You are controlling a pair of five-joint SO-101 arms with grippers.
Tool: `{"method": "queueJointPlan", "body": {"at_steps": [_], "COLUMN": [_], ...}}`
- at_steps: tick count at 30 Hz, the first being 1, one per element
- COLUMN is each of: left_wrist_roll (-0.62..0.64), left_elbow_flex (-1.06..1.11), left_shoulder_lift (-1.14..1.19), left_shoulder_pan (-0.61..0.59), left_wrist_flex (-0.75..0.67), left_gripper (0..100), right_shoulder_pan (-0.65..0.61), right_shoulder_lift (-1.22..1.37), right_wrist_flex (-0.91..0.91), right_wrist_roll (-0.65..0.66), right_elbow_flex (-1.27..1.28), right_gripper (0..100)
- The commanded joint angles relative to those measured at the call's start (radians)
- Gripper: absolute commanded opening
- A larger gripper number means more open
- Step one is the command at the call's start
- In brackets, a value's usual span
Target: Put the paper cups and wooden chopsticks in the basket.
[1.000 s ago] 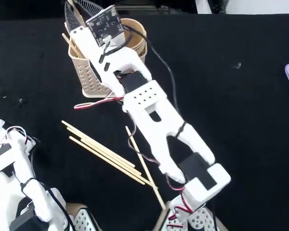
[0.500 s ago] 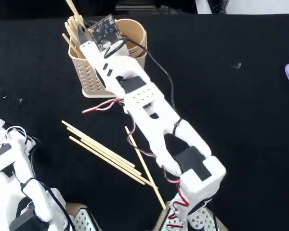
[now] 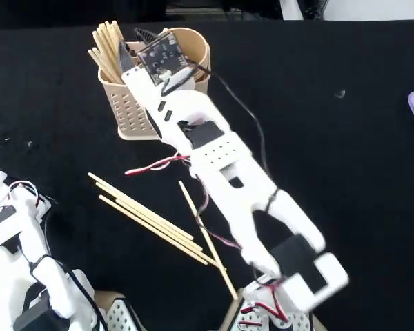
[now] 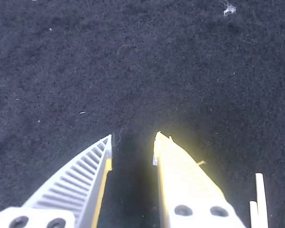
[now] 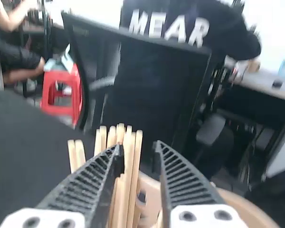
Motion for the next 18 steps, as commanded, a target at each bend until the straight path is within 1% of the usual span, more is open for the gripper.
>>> {"method": "queueJointPlan", "body": {"at_steps": [1, 4, 9, 11, 13, 15, 18], "left_wrist_roll": [-0.002, -0.002, -0.002, -0.002, -0.002, -0.002, -0.002], "left_elbow_flex": [-0.033, -0.033, -0.033, -0.033, -0.033, -0.033, -0.033], "left_shoulder_lift": [-0.020, -0.020, -0.020, -0.020, -0.020, -0.020, -0.020], "left_shoulder_pan": [0.008, 0.008, 0.007, 0.007, 0.010, 0.012, 0.012], "left_wrist_flex": [-0.018, -0.017, -0.014, -0.014, -0.014, -0.014, -0.014], "left_gripper": [15, 15, 15, 15, 15, 15, 15], "right_shoulder_pan": [-0.011, -0.041, -0.121, -0.121, -0.097, -0.061, -0.043], "right_shoulder_lift": [-0.186, -0.334, -0.621, -0.717, -0.792, -0.834, -0.822], "right_wrist_flex": [0.107, 0.339, 0.835, 0.961, 1.022, 1.030, 0.962], "right_wrist_roll": [-0.005, -0.002, 0.002, 0.002, 0.002, 0.008, 0.075], "right_elbow_flex": [-0.002, 0.025, 0.168, 0.262, 0.389, 0.538, 0.740], "right_gripper": [8.9, 8.9, 9.2, 9.2, 9.3, 10.6, 18.2]}}
